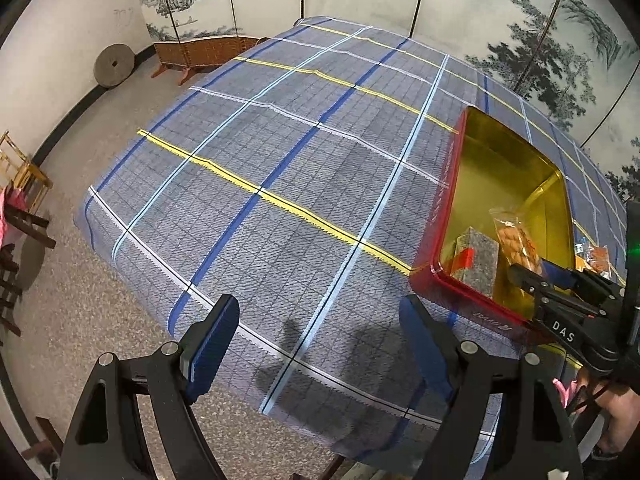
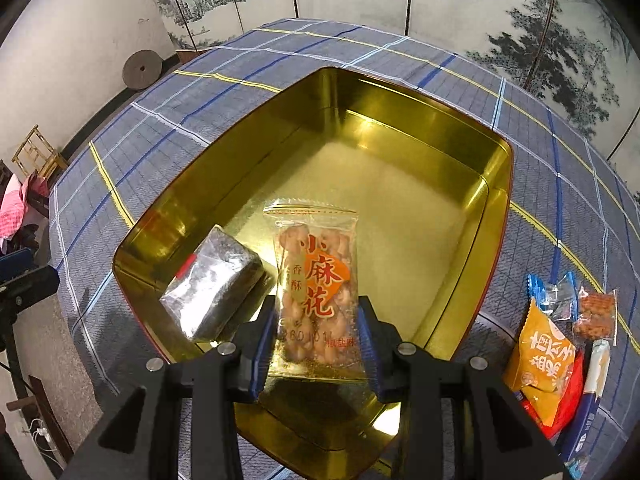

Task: Organize snacks
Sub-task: 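Carry the twisted-dough bag into the gold tin and open the right gripper, then grasp the brown rectangular pastry box with the right gripper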

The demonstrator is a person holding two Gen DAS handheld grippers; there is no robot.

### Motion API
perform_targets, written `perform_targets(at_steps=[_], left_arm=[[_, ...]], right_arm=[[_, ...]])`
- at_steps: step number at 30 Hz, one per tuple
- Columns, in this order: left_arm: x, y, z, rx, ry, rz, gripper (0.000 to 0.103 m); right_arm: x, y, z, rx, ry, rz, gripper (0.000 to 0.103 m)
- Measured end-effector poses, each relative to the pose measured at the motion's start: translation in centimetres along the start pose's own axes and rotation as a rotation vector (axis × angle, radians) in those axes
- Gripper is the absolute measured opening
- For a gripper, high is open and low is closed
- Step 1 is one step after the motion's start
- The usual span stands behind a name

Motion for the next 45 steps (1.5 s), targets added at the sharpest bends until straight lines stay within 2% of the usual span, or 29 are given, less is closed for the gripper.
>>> perform_targets(at_steps=[11,18,25,31,34,40,45], left_arm=[[-2.5,-0.3,-0.7,-0.011,-0.035,0.036,0.079],[-7.2,-1.0,-1.1,-0.013,-0.092,0.124,0.079],[-12.7,-2.8,-1.7,-0.003,-0.150,0.227,0.080],[-16.8,-4.6,-2.0,0.011,-0.187,0.300,0.080],[-18.8,-5.6,-2.1,0.023,-0.204,0.334,0.080],[-22.2,-7.4,-2.1,0.048,-0.221,0.400,0.080],[-24.2,-8.7,-2.1,0.068,-0.231,0.434,0.080]], right_arm=[[0.5,0.1,-2.1,-0.047,0.019,-0.017,0.041],[-2.2,-1.8,-6.0,-0.098,0.009,0.023,0.041],[-9.9,-7.0,-9.9,-0.112,-0.084,0.124,0.041],[-18.3,-13.7,-12.3,-0.071,-0.194,0.273,0.041],[-21.0,-16.7,-12.5,-0.035,-0.227,0.321,0.041],[-23.0,-20.7,-11.8,0.005,-0.236,0.360,0.041],[-23.5,-21.6,-11.1,0.003,-0.209,0.374,0.041]])
Point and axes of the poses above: each gripper's, at about its wrist camera, not at the fingertips, and z roughly the way its jaws point, x to its left, y to its top, the point moved 9 cm from there along z, roughly the way its jaws point, and after that the axes turned 2 degrees about -z, right-handed, at the moved point
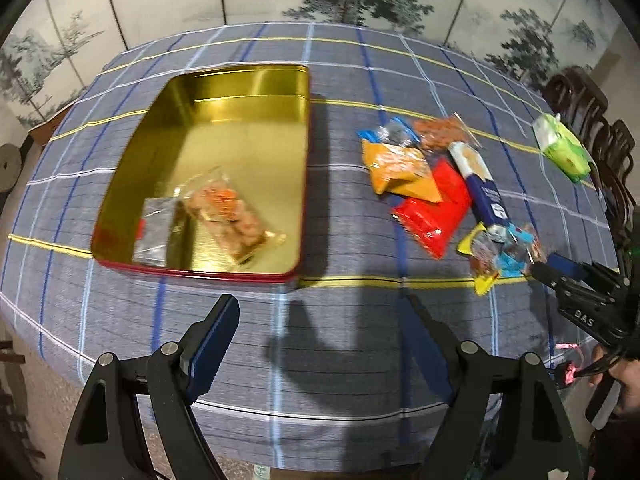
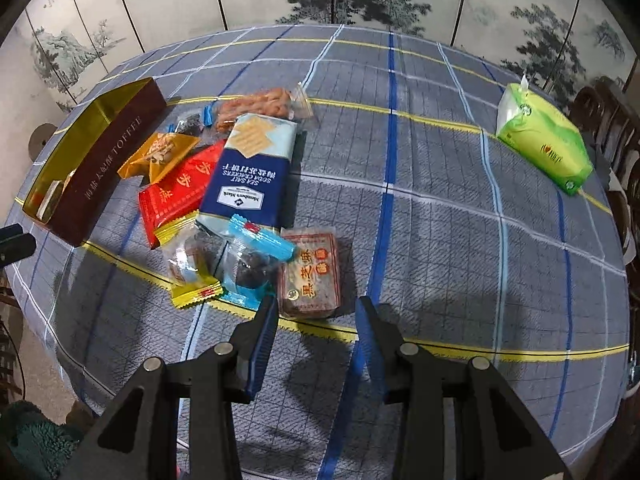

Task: Organize snacks
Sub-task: 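Grasp the brown rectangular pastry box with the right gripper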

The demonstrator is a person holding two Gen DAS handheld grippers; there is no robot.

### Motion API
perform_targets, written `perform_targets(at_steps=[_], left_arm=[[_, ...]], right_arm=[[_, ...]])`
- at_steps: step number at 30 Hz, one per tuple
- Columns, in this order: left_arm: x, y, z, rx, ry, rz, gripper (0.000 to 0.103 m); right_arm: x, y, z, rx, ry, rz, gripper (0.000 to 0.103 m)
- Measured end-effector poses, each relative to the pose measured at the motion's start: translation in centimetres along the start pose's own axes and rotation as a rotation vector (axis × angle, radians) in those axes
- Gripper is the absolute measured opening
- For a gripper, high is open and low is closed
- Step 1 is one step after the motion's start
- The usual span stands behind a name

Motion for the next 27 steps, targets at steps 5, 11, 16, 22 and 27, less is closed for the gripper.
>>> perform_targets(at_steps=[5,11,16,22,27], left_arm=[[-1.6,-0.2,0.6,0.020,0.000,0.021,0.080],[-3.1,-0.2,1.3,0.036,-0.026,0.026,0.080],[-4.6,-0.4,1.9,0.057,-0.044,0.034,0.079],[-6.4,-0.7,2.2,0.076,-0.076,0.049,0.079],[-7.8,-0.8,2.6,0.092,-0.088,0.051,0.079]], right_arm=[[0.3,0.2,0.7,-0.002,0.008,-0.009,0.041],[0.2,0.7,2.0,-0.012,0.007,-0.016,0.041],[0.2,0.8,1.8,-0.038,0.015,-0.025,0.031],[-1.9,0.6,1.7,-0.063,-0.011,0.000,0.031],[-4.7,1.7,2.2,-0.093,-0.050,0.037,0.031]])
Point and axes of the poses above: each gripper's, at about its wrist camera, not at the fingertips, and z roughly the way its jaws point, x to its left, y to its top, the point moved 9 cm from there along z, roughly the way its jaws point, and after that the axes turned 2 degrees about -z, right-handed, at the moved point
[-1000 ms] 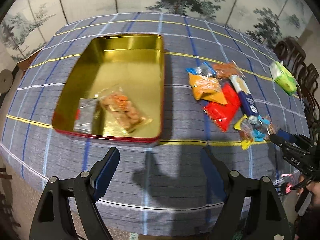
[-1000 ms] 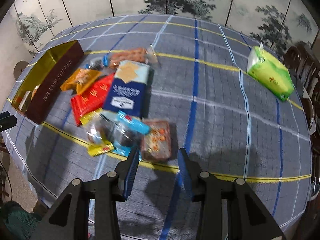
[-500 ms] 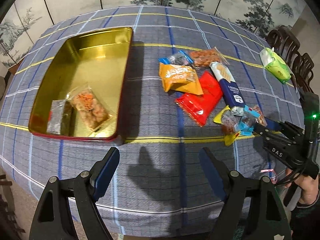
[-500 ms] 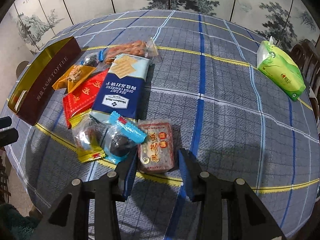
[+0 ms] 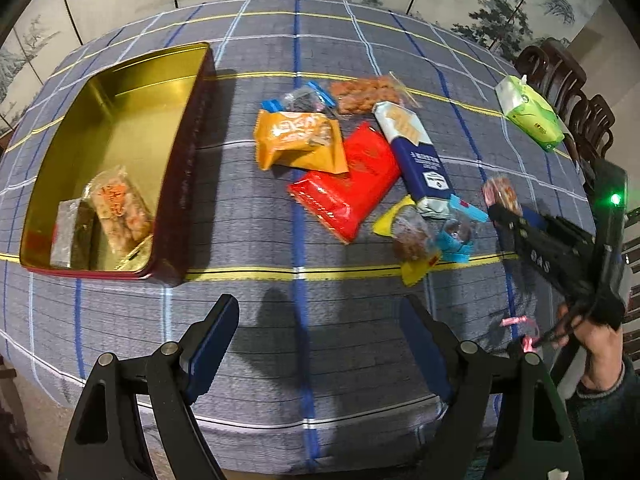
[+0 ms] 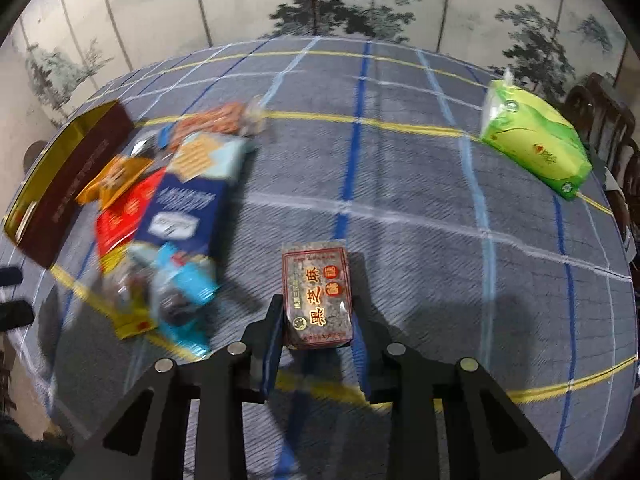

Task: Organize snacks
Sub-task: 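Grasp the brown rectangular pastry box with the right gripper, then grasp the yellow-edged clear snack bag with the left gripper while the right gripper holds the box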

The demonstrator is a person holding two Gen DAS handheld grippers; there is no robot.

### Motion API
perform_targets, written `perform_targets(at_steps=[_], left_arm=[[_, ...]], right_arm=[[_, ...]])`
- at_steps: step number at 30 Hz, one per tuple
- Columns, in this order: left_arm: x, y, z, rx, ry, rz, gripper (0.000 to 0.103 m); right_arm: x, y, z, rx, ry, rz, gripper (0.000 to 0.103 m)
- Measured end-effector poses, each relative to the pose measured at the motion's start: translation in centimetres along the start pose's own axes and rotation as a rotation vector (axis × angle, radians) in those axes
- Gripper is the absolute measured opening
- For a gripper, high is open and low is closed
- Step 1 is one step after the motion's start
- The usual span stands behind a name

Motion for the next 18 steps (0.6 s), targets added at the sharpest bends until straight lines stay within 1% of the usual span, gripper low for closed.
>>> perform_targets(at_steps=[5,9,12,15,18], left_arm=[[-1.2,0.1,0.6,0.011,0.002,0.006,0.079],[-1.9,0.3,0.9,0.019,-0.010,-0.011,0.079],[-2.5,0.5,1.2,0.019,-0.025,-0.025,0.079],[-3.2,0.7,1.5,0.019,-0.052,-0.043,0.078],[-4.0,0.9,2.0,0.020,-0.071,-0.052,0.070]], right_arm=[[-2.0,1.9,1.1,-0.051,-0.040,0.008,0.031],[-3.7,3.0,1.8,-0.084,-0.070,0.005,0.031],[-5.0,3.2,2.0,-0.095,-0.086,0.013,0.031],[-6.3,3.2,2.0,-0.100,-0.080,0.034,0.031],[-6.9,3.0,2.0,-0.115,-0.075,0.041,0.030]])
Point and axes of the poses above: each gripper's, at about its wrist camera, not at the fingertips, and z roughly the way its jaws point, x to its left, y to its top, the point moved 9 cm from there along z, roughly the way its jaws point, and after that the axes turned 2 degrees about -z, right-handed, at the moved point
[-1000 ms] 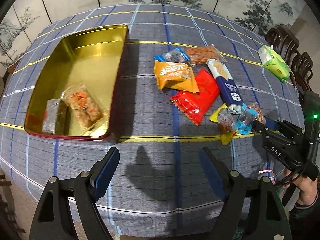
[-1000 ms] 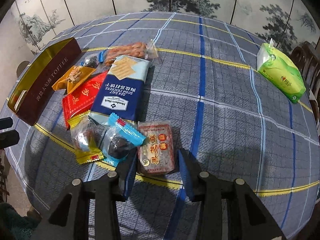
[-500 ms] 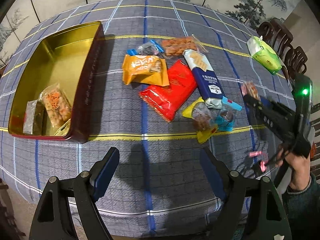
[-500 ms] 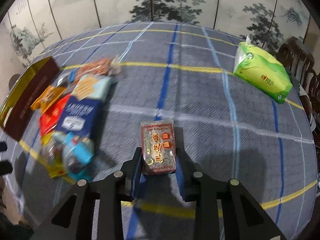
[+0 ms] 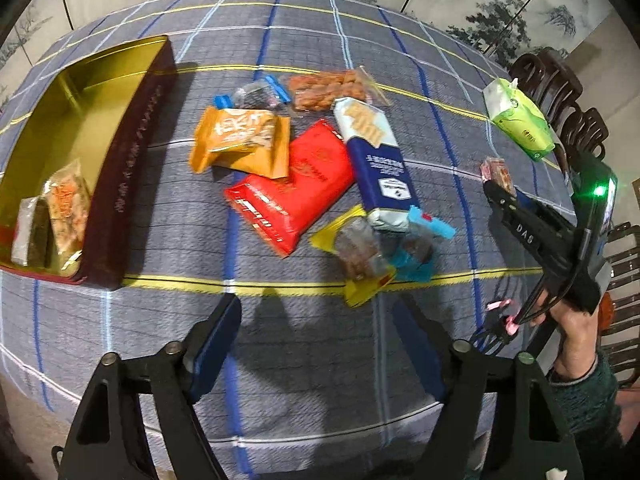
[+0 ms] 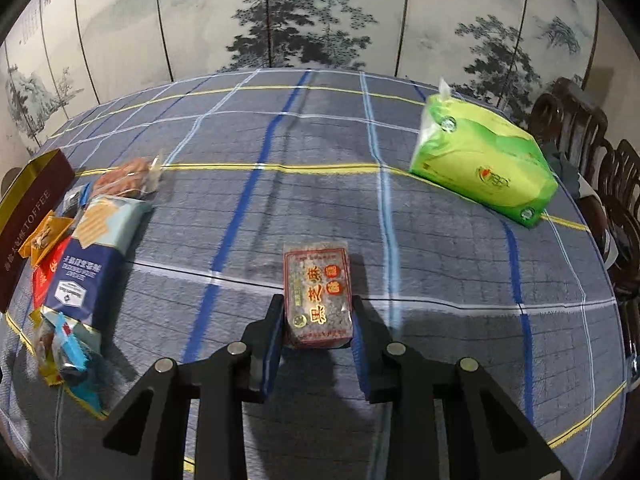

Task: Organize snacks
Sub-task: 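Grasp the yellow-edged clear snack bag with the left gripper while the right gripper holds the box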

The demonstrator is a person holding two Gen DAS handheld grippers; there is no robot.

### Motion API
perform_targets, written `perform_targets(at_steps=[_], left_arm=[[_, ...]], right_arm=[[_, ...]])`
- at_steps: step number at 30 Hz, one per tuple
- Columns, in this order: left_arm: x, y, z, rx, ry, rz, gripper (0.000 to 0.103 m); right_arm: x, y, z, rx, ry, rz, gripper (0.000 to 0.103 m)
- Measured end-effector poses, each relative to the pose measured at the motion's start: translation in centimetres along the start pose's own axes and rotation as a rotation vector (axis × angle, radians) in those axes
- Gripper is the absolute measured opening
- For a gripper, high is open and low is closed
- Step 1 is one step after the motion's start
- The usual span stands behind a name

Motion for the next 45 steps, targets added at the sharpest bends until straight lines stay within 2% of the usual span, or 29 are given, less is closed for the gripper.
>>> perform_targets(at_steps=[2,5,12,16,24,29,45], left_arm=[[-0.4,0.1,0.5,0.010,-0.013,-0.014,0.060],[-0.9,0.3,0.9,0.011,-0.008,-0.025,0.052],[-1.7,0.7,1.5,0.004,-0.011,-0.052,0.050],[-2.0,1.0,1.9,0.004,-0.005,-0.063,0.046],[-3.0,1.7,3.3,0.012,0.020,-0.036,0.041],[-2.9,1.9,4.0,0.023,0.045,-0.028,0.030],[-2.7,1.6,4.5,0.036,0.069,0.042,0.023]], right_arm=[[0.0,-0.1,-0.1,-0.019,-0.004,-0.006,0.031],[0.0,-0.1,0.0,-0.038,-0.001,0.002,0.031],[0.0,0.0,0.0,-0.038,0.004,0.005,0.031],[0.0,-0.1,0.0,-0.038,0.007,0.006,0.031],[0.0,-0.1,0.1,-0.039,0.009,0.007,0.031],[0.0,-0.1,0.1,-0.039,0.009,0.006,0.031],[-0.1,-0.1,0.1,-0.039,0.009,0.006,0.032]])
Point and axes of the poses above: each gripper's, at about its wrist camera, not at the fingertips, and z roughly the way its jaws point, x to its left, y to its top, the point moved 9 cm from there along z, roughly the way its jaws point, and after that the axes turned 2 degrees about -z, right-handed, at the moved point
